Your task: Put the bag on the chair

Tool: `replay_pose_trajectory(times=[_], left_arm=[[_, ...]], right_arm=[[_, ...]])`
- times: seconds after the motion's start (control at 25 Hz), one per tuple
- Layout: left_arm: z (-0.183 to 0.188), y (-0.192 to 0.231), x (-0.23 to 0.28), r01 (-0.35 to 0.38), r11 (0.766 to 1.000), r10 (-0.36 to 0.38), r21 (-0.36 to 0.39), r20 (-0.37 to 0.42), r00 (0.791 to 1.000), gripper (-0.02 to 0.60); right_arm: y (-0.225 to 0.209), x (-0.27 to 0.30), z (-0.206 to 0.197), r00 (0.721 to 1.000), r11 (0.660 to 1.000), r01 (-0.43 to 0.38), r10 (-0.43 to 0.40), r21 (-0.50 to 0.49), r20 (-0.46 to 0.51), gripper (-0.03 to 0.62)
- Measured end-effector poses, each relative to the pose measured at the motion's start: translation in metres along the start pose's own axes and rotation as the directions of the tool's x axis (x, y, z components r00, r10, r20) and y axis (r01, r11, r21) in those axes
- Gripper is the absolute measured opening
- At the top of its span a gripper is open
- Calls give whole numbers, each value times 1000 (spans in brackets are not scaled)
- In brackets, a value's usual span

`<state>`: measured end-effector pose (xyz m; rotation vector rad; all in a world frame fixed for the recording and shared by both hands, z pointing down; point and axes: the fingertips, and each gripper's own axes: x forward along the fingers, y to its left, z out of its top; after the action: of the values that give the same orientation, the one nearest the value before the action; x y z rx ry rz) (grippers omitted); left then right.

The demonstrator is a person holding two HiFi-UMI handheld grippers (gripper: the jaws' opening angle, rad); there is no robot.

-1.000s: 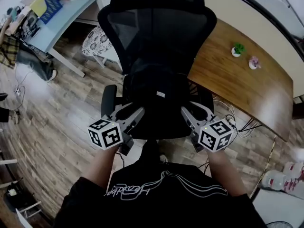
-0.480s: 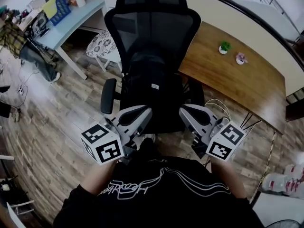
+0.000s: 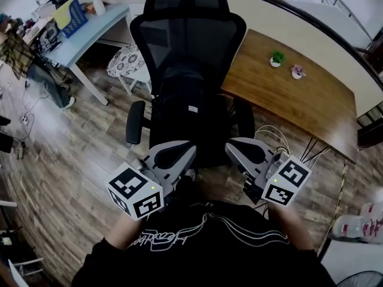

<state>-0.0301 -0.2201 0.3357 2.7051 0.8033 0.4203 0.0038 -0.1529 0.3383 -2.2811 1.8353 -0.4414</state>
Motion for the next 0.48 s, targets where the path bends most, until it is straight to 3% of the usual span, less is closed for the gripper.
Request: replay_pose_trajectory(times=[0.48], left_arm=[[-24,9,-4,-26,999,27,19,-47,999,37]], right_arm=[[-1,6,-19,1000,995,-12,13,98,-9,-6]])
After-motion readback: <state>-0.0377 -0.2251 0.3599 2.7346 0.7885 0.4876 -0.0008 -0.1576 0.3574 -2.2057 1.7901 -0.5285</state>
